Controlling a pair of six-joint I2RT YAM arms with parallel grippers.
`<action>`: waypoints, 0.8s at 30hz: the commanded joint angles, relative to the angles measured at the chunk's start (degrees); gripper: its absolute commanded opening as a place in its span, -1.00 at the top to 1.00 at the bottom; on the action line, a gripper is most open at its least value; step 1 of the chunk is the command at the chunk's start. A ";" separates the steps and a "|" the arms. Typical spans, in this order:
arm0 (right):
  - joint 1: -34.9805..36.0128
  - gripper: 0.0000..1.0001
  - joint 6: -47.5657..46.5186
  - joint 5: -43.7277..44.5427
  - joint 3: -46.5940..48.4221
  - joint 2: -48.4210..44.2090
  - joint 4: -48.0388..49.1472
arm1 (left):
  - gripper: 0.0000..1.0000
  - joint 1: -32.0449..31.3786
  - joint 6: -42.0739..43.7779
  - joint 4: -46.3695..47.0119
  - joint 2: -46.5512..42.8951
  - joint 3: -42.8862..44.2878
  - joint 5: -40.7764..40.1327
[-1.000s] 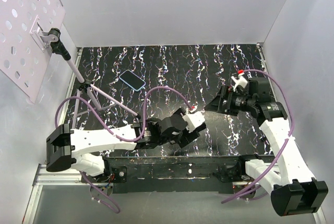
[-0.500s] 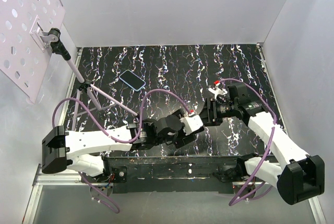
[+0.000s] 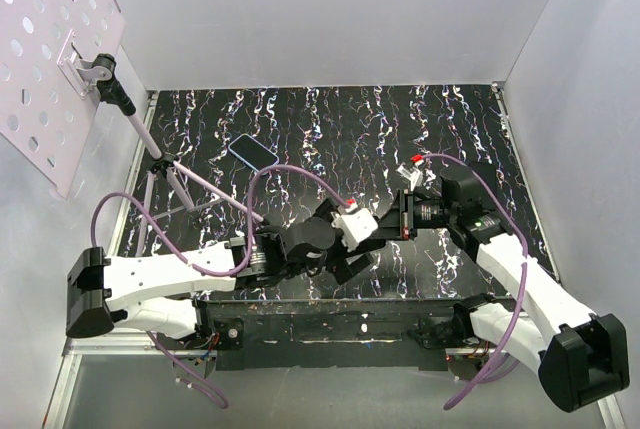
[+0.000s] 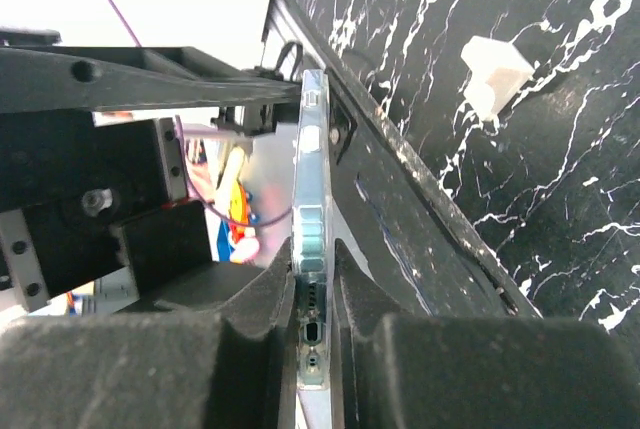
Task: Take the phone out of the phone case
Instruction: Pick up the phone at the center of the board.
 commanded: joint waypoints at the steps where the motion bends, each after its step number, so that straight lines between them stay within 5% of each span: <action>1: 0.02 0.97 13.36 7.52 -1.99 -4.43 10.82 | -0.96 0.67 -13.10 2.47 -4.03 5.09 -9.16; 6: -0.42 0.97 24.71 14.74 -3.92 -6.81 19.87 | -0.96 1.37 -39.00 -15.16 -3.60 13.96 -25.05; 9: -0.42 0.97 30.07 19.30 -6.91 -8.92 27.51 | -0.96 2.95 -54.75 -23.64 -3.51 15.92 -27.02; 17: -0.25 0.97 43.17 23.71 -13.15 -9.72 47.91 | -0.96 11.38 -66.90 -6.28 -12.99 4.25 -8.84; 24: 0.01 0.97 45.64 24.06 -14.21 -10.33 50.30 | -0.91 14.29 -69.81 4.04 -14.32 -0.43 -6.36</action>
